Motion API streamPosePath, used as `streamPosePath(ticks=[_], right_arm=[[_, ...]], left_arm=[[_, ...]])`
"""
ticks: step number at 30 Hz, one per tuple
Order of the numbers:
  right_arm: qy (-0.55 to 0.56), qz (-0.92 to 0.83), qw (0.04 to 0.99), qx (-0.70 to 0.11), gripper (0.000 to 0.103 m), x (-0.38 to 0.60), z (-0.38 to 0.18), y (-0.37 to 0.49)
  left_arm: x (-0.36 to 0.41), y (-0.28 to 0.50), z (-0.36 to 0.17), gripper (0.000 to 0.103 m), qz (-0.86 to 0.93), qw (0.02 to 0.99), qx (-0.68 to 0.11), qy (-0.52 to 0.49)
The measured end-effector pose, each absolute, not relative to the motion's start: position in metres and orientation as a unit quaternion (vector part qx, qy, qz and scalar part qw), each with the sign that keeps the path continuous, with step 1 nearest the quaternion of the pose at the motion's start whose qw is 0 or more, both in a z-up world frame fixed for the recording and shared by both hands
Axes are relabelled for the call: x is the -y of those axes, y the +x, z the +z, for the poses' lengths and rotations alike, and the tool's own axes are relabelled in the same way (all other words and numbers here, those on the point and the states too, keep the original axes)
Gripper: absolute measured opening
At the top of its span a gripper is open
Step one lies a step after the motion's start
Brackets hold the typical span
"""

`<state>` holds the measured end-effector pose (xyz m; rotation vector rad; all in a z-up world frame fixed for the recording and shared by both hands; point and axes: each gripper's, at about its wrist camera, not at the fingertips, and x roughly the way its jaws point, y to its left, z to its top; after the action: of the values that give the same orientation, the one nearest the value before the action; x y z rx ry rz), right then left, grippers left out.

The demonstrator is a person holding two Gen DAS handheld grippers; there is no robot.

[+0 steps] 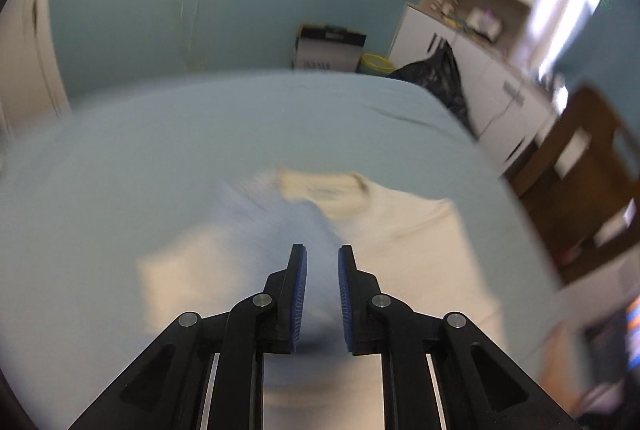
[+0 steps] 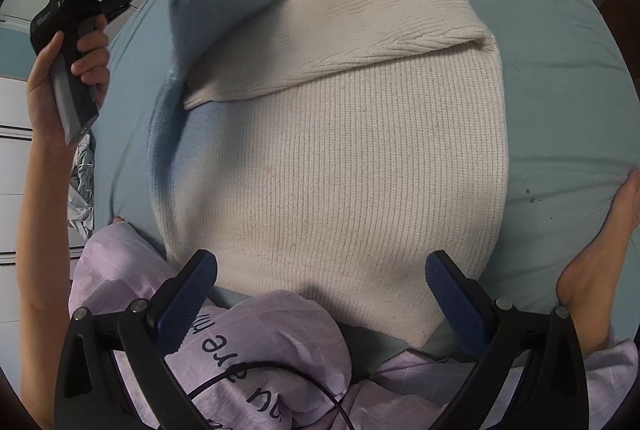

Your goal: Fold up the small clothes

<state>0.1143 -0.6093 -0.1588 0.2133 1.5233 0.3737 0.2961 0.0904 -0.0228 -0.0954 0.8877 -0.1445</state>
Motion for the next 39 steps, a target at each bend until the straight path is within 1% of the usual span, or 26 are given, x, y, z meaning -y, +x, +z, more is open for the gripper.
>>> streamPosePath(ticks=[2, 3, 4, 5, 6, 9, 11, 13, 15, 18, 20, 22, 24, 25, 27, 31, 34, 36, 39], right_arm=[[0.095, 0.172, 0.706, -0.680, 0.102, 0.608, -0.155, 0.114], [0.093, 0.173, 0.708, -0.678, 0.102, 0.607, -0.154, 0.113], [0.092, 0.174, 0.709, -0.677, 0.102, 0.606, -0.152, 0.113], [0.091, 0.175, 0.711, -0.675, 0.102, 0.606, -0.151, 0.113], [0.089, 0.175, 0.712, -0.674, 0.102, 0.605, -0.151, 0.113], [0.087, 0.174, 0.715, -0.671, 0.102, 0.602, -0.150, 0.114], [0.082, 0.175, 0.717, -0.670, 0.102, 0.598, -0.151, 0.116], [0.074, 0.179, 0.718, -0.668, 0.102, 0.591, -0.152, 0.116], [0.063, 0.187, 0.721, -0.665, 0.102, 0.582, -0.152, 0.115], [0.025, 0.199, 0.728, -0.655, 0.102, 0.564, -0.152, 0.117], [-0.015, 0.201, 0.743, -0.638, 0.102, 0.545, -0.151, 0.127], [-0.060, 0.213, 0.759, -0.613, 0.102, 0.515, -0.154, 0.146], [-0.094, 0.233, 0.764, -0.595, 0.100, 0.474, -0.164, 0.173], [-0.110, 0.241, 0.765, -0.587, 0.096, 0.453, -0.170, 0.185], [-0.135, 0.261, 0.759, -0.581, 0.092, 0.401, -0.186, 0.213], [-0.176, 0.271, 0.755, -0.571, 0.092, 0.300, -0.222, 0.265], [-0.201, 0.259, 0.750, -0.574, 0.092, 0.247, -0.250, 0.290], [-0.257, 0.243, 0.744, -0.567, 0.092, 0.204, -0.278, 0.304], [-0.327, 0.217, 0.732, -0.557, 0.092, 0.170, -0.314, 0.312]], left_arm=[[-0.096, 0.274, 0.010, 0.018, -0.067, 0.912, -0.404, -0.022], [-0.098, 0.263, 0.032, 0.036, -0.068, 0.921, -0.384, -0.027], [-0.107, 0.250, 0.046, 0.084, -0.065, 0.927, -0.369, -0.032], [-0.118, 0.236, 0.059, 0.102, -0.051, 0.934, -0.351, -0.037], [-0.129, 0.215, 0.070, 0.103, -0.026, 0.949, -0.312, -0.039], [-0.149, 0.189, 0.066, 0.103, 0.008, 0.958, -0.287, 0.003], [-0.164, 0.178, 0.040, 0.103, 0.045, 0.943, -0.324, 0.055], [-0.187, 0.162, 0.011, 0.103, 0.091, 0.923, -0.367, 0.074], [-0.207, 0.142, -0.020, 0.103, 0.131, 0.904, -0.401, 0.069], [-0.232, 0.110, -0.070, 0.103, 0.181, 0.873, -0.452, 0.034], [-0.225, 0.104, -0.100, 0.103, 0.189, 0.862, -0.471, 0.014], [-0.215, 0.098, -0.116, 0.103, 0.171, 0.854, -0.491, 0.028], [-0.204, 0.093, -0.115, 0.103, 0.164, 0.851, -0.493, 0.083], [-0.200, 0.089, -0.113, 0.103, 0.165, 0.855, -0.481, 0.097], [-0.190, 0.086, -0.105, 0.103, 0.146, 0.869, -0.460, 0.106], [-0.204, 0.080, -0.096, 0.103, 0.149, 0.874, -0.454, 0.089], [-0.228, 0.080, -0.102, 0.103, 0.186, 0.858, -0.475, 0.059], [-0.245, 0.077, -0.107, 0.103, 0.197, 0.850, -0.487, 0.028], [-0.260, 0.069, -0.115, 0.103, 0.205, 0.845, -0.494, 0.016]])
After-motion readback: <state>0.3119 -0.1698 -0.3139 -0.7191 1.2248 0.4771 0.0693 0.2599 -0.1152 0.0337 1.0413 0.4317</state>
